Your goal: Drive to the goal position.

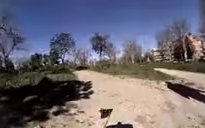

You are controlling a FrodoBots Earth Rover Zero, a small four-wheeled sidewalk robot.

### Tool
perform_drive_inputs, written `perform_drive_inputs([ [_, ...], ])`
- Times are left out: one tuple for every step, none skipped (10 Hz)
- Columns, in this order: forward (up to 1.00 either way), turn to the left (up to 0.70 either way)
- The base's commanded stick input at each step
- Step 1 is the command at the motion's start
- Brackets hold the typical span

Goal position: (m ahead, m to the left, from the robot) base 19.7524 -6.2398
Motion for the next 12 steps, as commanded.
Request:
perform_drive_inputs([
  [0.39,-0.76],
  [0.0,-0.68],
  [0.0,-0.69],
  [0.0,-0.46],
  [0.0,-0.06],
  [0.4,0.0],
  [0.65,0.0],
  [0.7,0.0],
  [0.7,0.0],
  [0.7,0.0],
  [0.7,0.0],
  [0.7,-0.07],
])
